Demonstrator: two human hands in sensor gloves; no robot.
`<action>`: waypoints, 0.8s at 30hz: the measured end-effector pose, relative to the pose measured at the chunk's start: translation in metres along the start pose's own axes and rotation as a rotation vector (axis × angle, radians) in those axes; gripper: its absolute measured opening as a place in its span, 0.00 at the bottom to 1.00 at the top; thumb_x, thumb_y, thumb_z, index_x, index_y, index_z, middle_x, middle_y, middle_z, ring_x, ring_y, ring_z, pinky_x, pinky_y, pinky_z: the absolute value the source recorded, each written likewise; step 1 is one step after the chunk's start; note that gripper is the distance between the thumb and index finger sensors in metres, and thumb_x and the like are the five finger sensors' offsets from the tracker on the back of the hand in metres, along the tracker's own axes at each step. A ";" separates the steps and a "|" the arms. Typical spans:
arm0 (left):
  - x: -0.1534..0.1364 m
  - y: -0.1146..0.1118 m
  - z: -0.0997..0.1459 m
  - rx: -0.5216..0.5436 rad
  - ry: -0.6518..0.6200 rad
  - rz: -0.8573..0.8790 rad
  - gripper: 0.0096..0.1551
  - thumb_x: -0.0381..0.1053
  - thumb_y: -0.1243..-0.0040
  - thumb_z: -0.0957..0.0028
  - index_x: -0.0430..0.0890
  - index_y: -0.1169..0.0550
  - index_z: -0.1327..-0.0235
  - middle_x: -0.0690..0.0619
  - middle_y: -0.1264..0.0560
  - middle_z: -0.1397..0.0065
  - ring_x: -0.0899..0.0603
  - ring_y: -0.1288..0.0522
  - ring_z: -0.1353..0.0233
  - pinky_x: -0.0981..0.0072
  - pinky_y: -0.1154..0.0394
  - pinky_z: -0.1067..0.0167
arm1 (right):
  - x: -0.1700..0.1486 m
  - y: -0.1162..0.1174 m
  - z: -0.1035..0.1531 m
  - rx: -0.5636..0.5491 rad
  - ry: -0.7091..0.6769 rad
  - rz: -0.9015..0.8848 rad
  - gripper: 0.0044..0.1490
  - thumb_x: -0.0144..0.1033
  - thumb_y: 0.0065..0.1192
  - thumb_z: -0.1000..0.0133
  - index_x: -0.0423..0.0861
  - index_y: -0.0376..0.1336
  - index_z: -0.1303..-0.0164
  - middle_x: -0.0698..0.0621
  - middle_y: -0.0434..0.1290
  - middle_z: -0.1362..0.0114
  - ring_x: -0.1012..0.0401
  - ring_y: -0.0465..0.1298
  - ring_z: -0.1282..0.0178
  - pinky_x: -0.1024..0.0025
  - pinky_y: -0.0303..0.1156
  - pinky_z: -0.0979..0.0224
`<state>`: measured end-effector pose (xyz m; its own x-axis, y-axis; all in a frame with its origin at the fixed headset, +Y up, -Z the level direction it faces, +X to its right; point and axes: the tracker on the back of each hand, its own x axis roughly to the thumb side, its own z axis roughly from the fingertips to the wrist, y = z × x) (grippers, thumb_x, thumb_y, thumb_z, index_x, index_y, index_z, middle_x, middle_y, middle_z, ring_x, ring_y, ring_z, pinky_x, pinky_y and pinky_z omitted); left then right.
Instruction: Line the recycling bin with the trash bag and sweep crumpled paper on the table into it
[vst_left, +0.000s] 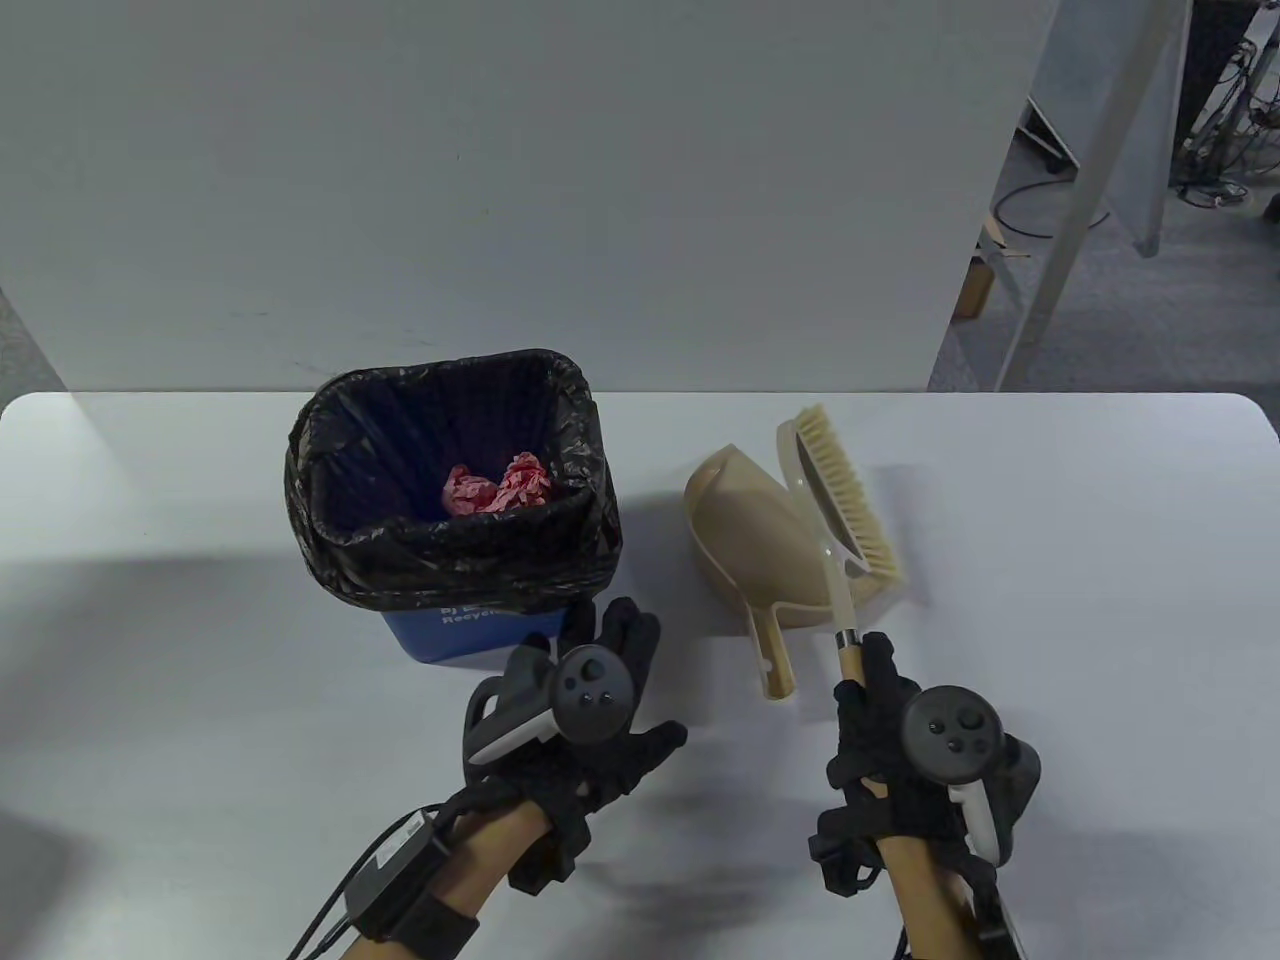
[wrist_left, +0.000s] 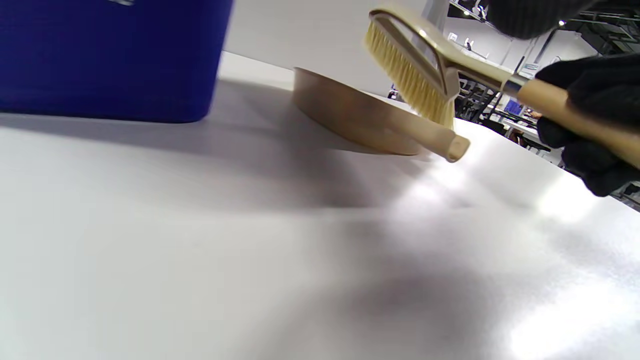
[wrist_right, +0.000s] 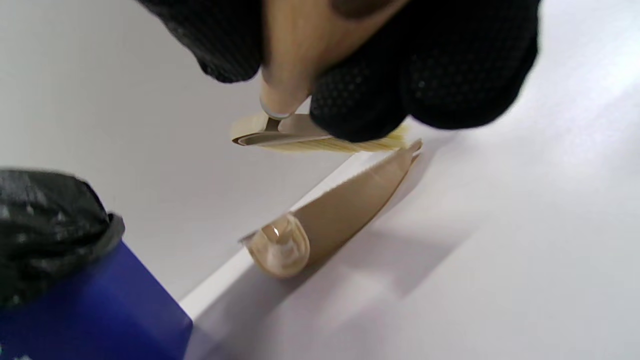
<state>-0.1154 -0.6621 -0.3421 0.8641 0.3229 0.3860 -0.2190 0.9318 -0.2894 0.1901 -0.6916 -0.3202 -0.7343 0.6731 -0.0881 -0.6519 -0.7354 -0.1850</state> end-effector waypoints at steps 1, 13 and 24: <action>-0.006 -0.002 0.004 0.021 0.001 0.000 0.58 0.74 0.57 0.38 0.50 0.69 0.15 0.46 0.73 0.10 0.30 0.77 0.18 0.21 0.69 0.32 | 0.002 0.003 0.000 0.011 -0.003 0.018 0.36 0.37 0.52 0.34 0.40 0.50 0.15 0.33 0.69 0.30 0.50 0.79 0.49 0.51 0.80 0.47; -0.033 -0.017 0.006 -0.018 0.065 0.040 0.57 0.73 0.57 0.39 0.51 0.70 0.16 0.48 0.73 0.10 0.31 0.77 0.19 0.22 0.70 0.31 | 0.016 0.030 -0.003 0.099 -0.015 0.130 0.38 0.34 0.52 0.34 0.36 0.48 0.16 0.30 0.64 0.27 0.47 0.77 0.44 0.48 0.78 0.43; -0.030 -0.024 0.000 -0.063 0.078 0.018 0.57 0.73 0.57 0.39 0.51 0.70 0.16 0.48 0.73 0.10 0.31 0.77 0.18 0.22 0.70 0.31 | 0.027 0.047 -0.014 0.093 0.010 0.178 0.37 0.35 0.53 0.34 0.41 0.50 0.15 0.30 0.64 0.26 0.47 0.77 0.43 0.48 0.78 0.41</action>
<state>-0.1358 -0.6945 -0.3468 0.8937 0.3230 0.3115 -0.2075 0.9130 -0.3513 0.1427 -0.7070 -0.3449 -0.8377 0.5326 -0.1207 -0.5273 -0.8463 -0.0750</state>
